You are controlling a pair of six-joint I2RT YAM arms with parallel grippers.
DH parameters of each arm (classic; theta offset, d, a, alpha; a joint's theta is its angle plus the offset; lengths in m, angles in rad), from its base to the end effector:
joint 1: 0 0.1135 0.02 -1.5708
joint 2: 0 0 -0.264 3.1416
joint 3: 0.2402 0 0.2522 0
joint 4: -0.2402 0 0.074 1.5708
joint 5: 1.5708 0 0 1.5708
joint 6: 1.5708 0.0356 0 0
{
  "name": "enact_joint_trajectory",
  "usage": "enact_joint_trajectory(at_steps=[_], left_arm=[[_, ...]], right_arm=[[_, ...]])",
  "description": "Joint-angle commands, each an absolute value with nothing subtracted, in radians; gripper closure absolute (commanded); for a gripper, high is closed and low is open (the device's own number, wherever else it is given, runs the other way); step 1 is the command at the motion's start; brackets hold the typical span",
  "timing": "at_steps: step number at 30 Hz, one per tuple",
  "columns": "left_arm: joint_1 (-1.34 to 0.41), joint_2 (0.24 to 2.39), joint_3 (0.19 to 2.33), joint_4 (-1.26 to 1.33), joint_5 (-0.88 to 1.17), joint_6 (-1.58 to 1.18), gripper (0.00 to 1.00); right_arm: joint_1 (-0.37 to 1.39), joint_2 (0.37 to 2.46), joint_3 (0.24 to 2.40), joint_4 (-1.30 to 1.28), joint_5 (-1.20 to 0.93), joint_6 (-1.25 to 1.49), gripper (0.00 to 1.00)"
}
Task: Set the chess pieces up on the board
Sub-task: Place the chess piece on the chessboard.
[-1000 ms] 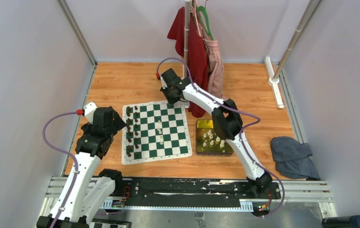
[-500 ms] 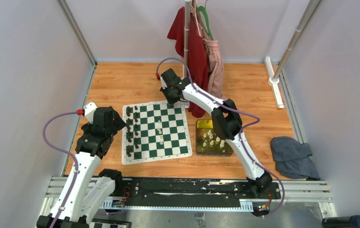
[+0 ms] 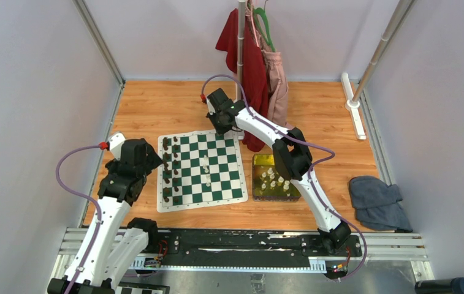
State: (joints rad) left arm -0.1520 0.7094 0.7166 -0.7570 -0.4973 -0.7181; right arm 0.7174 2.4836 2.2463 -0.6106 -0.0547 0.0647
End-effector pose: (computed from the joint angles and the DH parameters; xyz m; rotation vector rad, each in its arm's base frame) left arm 0.1422 -0.0046 0.2755 -0.8484 2.0460 0.1031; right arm 0.4158 0.3654 0.1935 -0.8131 2.3231 0.4169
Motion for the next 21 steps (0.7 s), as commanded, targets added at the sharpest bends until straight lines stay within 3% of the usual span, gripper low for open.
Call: enact_joint_trajectory(at_steps=[1,9,21], left_arm=[[-0.147,0.697,0.705,-0.746,-0.499,-0.735,0.0],[-0.147,0.694,0.704,-0.748,-0.494,-0.739,0.0],[-0.147,0.689,0.704,-0.751,-0.485,-0.751,0.0]], right_arm=[[0.707,2.506,2.238,-0.65,-0.046,0.059,0.85],[0.706,2.504,2.23,-0.653,-0.047,0.057,0.74],[0.708,2.496,2.227,-0.653,-0.057,0.059,0.7]])
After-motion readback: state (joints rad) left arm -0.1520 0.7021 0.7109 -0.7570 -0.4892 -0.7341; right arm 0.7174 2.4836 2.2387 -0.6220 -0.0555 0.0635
